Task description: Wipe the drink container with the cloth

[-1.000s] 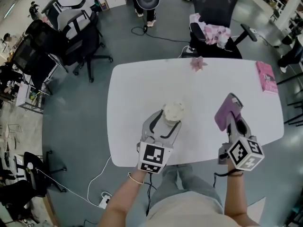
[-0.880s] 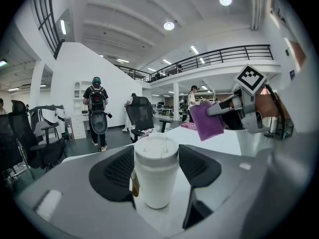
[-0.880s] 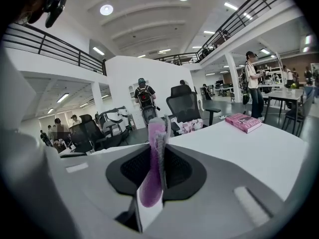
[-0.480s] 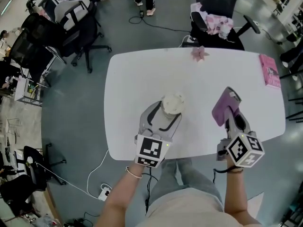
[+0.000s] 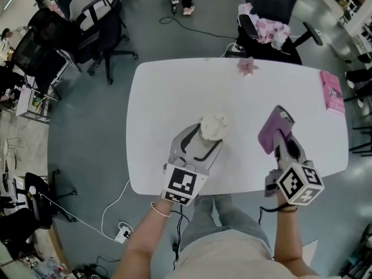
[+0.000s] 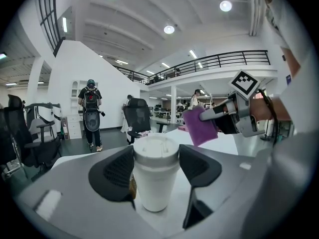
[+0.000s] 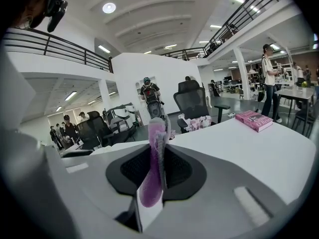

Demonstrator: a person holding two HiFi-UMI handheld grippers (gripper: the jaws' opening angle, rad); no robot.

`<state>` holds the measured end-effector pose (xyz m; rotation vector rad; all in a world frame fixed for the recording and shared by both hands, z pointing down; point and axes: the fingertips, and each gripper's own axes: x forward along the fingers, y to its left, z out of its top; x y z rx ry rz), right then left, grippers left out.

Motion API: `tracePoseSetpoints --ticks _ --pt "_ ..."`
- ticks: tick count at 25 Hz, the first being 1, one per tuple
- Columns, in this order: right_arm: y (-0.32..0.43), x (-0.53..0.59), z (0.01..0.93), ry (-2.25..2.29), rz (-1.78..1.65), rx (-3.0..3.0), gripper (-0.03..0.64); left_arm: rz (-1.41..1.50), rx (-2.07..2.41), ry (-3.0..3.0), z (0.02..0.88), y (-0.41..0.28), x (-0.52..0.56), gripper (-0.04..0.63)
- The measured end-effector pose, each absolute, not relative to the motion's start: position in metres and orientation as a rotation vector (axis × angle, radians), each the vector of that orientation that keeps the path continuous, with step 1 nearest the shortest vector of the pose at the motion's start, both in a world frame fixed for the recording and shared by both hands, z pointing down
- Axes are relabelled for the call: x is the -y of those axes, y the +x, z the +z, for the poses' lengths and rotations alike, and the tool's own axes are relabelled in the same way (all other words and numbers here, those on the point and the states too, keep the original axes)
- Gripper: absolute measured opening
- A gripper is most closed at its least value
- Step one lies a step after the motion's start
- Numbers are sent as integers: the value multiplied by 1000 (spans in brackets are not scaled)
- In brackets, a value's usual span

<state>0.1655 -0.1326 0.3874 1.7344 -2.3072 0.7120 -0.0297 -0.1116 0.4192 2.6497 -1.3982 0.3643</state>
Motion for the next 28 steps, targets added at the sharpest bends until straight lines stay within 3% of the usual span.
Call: tracePoseSetpoints --ticks 28 --pt "97 156 338 1227 645 2539 71 338 1395 2667 423 -27 113 285"
